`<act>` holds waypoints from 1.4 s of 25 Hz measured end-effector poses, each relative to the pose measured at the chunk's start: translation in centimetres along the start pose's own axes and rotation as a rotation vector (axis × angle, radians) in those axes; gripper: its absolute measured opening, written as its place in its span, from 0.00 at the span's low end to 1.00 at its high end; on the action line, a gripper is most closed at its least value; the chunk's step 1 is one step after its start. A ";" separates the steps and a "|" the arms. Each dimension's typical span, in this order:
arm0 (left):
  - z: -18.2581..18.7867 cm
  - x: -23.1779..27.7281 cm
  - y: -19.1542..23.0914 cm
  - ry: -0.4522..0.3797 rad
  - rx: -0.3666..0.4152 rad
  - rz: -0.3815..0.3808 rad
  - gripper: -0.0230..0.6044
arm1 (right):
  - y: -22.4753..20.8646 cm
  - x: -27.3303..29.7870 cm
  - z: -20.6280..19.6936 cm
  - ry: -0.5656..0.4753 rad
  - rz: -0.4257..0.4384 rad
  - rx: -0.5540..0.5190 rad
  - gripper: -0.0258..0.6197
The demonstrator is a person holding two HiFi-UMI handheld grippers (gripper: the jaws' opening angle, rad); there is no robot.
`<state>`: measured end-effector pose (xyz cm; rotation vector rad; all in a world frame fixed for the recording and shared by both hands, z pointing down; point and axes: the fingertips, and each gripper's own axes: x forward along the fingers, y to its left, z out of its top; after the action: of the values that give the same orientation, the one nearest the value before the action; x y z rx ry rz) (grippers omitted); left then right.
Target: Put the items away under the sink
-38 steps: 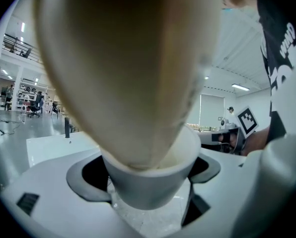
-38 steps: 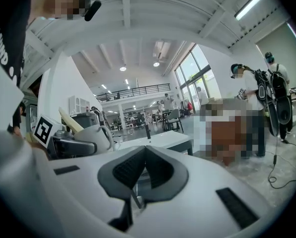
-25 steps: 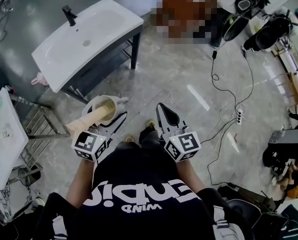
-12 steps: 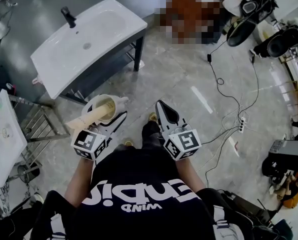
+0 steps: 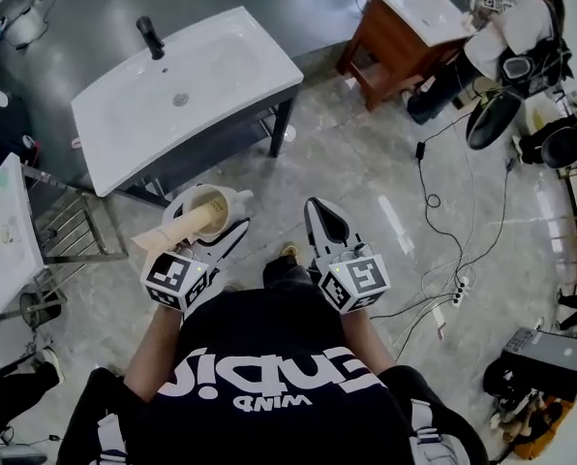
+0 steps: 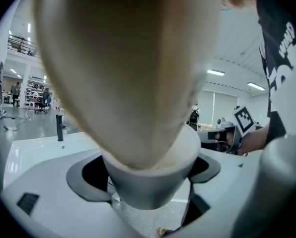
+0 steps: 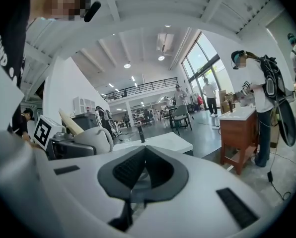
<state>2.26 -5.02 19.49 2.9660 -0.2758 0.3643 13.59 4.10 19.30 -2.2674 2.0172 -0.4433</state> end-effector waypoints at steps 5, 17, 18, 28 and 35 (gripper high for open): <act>0.3 2.1 0.6 -0.009 -0.015 0.081 0.77 | -2.4 2.0 0.4 0.026 0.081 -0.015 0.07; 0.8 5.7 0.5 -0.042 -0.058 0.269 0.77 | -5.1 5.5 1.5 0.067 0.317 -0.060 0.07; 0.7 5.8 0.5 -0.042 -0.060 0.277 0.77 | -5.1 5.6 1.4 0.068 0.325 -0.060 0.07; 1.1 6.3 2.0 -0.028 -0.067 0.343 0.77 | -4.6 9.4 2.2 0.080 0.411 -0.085 0.07; 1.6 5.7 4.7 -0.048 -0.077 0.398 0.77 | -2.8 13.3 2.4 0.113 0.515 -0.121 0.07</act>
<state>7.13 -10.82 19.96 2.8339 -0.8700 0.3151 18.18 -8.92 19.87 -1.7019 2.6277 -0.4155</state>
